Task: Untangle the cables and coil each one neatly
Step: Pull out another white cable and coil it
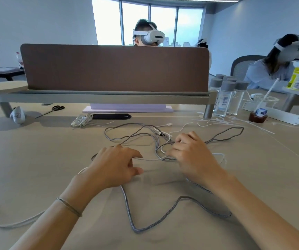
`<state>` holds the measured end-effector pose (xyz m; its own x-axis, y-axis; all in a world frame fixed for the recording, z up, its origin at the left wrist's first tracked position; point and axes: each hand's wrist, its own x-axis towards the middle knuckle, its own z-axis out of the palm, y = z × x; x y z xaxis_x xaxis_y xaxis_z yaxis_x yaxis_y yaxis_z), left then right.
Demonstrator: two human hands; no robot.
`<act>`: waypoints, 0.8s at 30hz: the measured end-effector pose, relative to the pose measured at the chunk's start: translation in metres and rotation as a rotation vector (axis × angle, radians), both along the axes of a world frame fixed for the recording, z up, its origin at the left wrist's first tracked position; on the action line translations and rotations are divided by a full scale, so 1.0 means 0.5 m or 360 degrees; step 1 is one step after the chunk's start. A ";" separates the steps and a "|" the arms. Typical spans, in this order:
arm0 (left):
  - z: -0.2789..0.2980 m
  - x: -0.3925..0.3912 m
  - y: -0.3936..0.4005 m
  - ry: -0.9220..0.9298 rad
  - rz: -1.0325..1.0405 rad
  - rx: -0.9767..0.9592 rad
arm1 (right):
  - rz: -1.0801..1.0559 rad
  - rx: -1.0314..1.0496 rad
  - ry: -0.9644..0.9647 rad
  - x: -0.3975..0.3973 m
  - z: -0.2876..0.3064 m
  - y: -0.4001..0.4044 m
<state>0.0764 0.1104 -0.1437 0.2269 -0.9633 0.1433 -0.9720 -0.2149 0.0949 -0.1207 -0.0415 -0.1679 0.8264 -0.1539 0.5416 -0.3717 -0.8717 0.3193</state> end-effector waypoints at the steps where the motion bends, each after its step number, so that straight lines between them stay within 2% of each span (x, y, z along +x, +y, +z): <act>1: 0.003 -0.009 -0.001 0.0032 -0.0042 -0.0013 | 0.0006 -0.0037 0.0004 0.004 -0.001 0.005; 5: -0.006 -0.061 -0.017 -0.0238 -0.0178 -0.0051 | 0.0054 -0.0076 0.0130 0.015 -0.004 0.032; 8: -0.017 -0.083 -0.029 -0.0453 -0.0189 -0.0032 | 0.0054 -0.0028 0.0102 0.011 0.003 0.032; 19: 0.001 -0.030 -0.012 -0.0284 0.0140 -0.0095 | 0.0012 0.0265 -0.0289 -0.032 0.025 -0.019; 24: -0.003 0.024 0.003 -0.0203 0.0333 0.0024 | -0.0293 0.0621 -0.0598 -0.091 0.036 -0.079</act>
<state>0.0885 0.1119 -0.1453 0.4028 -0.8995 0.1694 -0.9101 -0.4133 -0.0304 -0.1661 -0.0810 -0.1500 0.5287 -0.5245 0.6673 -0.5543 -0.8088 -0.1965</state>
